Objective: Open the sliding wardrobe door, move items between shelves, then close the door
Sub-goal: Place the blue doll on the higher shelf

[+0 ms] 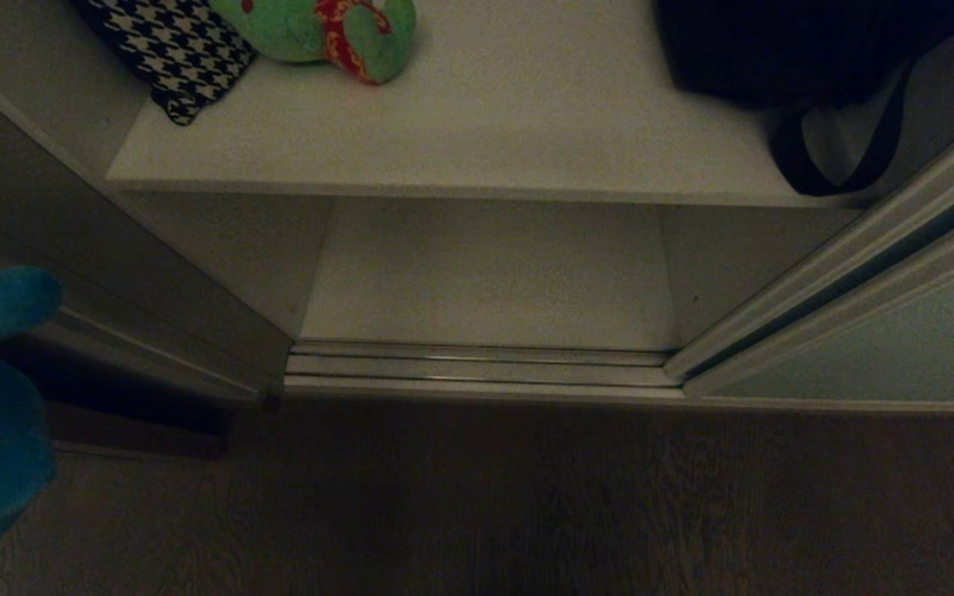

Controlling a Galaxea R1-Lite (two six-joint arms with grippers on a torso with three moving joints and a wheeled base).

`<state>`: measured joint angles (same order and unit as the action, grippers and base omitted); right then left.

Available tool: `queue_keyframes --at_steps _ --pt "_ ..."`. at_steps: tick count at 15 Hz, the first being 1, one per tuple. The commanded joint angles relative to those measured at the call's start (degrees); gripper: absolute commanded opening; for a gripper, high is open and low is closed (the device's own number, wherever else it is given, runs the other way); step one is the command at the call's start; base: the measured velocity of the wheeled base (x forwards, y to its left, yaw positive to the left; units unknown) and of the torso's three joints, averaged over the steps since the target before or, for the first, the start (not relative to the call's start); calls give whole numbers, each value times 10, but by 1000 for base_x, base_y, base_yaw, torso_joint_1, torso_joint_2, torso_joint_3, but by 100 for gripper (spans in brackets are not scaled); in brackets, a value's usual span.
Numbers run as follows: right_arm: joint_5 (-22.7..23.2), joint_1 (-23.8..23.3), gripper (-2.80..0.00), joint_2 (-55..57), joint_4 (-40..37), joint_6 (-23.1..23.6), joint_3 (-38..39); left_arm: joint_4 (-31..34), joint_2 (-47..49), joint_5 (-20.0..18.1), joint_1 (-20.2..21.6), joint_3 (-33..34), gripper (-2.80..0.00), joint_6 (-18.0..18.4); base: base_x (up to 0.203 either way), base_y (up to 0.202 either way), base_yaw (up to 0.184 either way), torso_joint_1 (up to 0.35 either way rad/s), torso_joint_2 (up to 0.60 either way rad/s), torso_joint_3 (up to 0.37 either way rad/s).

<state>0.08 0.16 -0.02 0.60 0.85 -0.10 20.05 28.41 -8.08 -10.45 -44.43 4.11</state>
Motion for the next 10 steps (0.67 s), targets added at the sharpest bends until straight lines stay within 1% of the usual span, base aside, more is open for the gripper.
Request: queue_keyframes --at_steps 1,7,10 --pt "0 0 -280 -1 0 0 0 2 10 0 0 0 -280 -1 0 0 0 5 2 210" --pt "0 0 -280 -1 0 0 0 7 13 0 0 7 -280 -2 0 0 0 -1 0 194" --pt "0 0 -280 -1 0 0 0 3 25 10 0 11 -280 0 0 0 0 0 2 49"
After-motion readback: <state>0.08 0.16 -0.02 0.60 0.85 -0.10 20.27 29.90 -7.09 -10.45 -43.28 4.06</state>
